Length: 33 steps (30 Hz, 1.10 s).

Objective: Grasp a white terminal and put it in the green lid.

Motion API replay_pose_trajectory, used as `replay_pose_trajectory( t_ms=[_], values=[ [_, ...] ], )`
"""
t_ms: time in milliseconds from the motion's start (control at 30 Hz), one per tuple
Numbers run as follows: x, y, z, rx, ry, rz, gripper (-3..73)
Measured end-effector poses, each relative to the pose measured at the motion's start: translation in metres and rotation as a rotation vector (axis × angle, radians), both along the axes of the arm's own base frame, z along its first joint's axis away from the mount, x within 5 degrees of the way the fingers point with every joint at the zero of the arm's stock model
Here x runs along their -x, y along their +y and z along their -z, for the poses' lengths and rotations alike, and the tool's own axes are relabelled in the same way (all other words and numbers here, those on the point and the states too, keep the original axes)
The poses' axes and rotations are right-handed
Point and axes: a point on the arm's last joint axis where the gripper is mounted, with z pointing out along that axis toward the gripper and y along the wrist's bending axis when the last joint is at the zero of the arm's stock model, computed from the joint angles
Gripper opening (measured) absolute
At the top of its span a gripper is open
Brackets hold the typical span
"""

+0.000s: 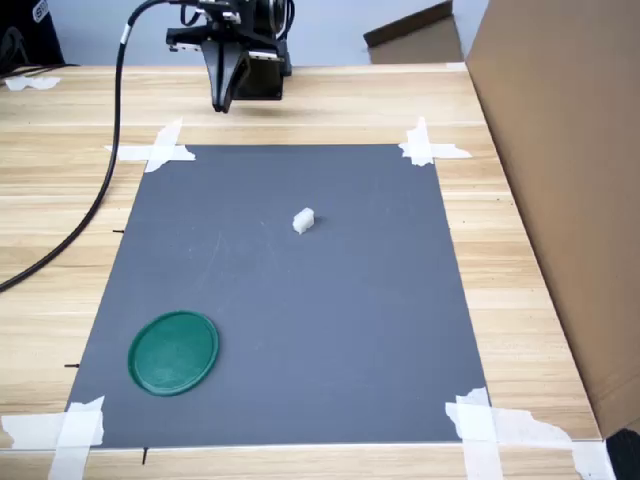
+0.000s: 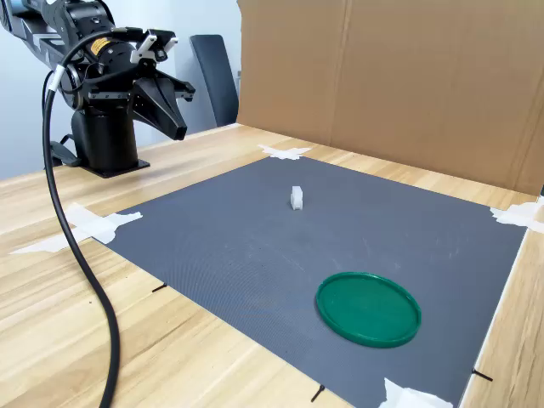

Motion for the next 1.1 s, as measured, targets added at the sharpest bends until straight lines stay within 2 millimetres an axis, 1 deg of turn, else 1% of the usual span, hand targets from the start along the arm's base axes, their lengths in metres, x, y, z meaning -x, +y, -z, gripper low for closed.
replay_pose_trajectory(
  t_ms=[900, 1033, 1100],
  values=[
    [0.0, 0.0, -0.001, 0.0, -0.002, 0.0, -2.7],
    [-0.002, 0.0, -0.011, 0.001, -0.01, -0.001, -2.7],
    [-0.008, -0.001, -0.028, 0.0, -0.003, -0.002, -2.7]
  ],
)
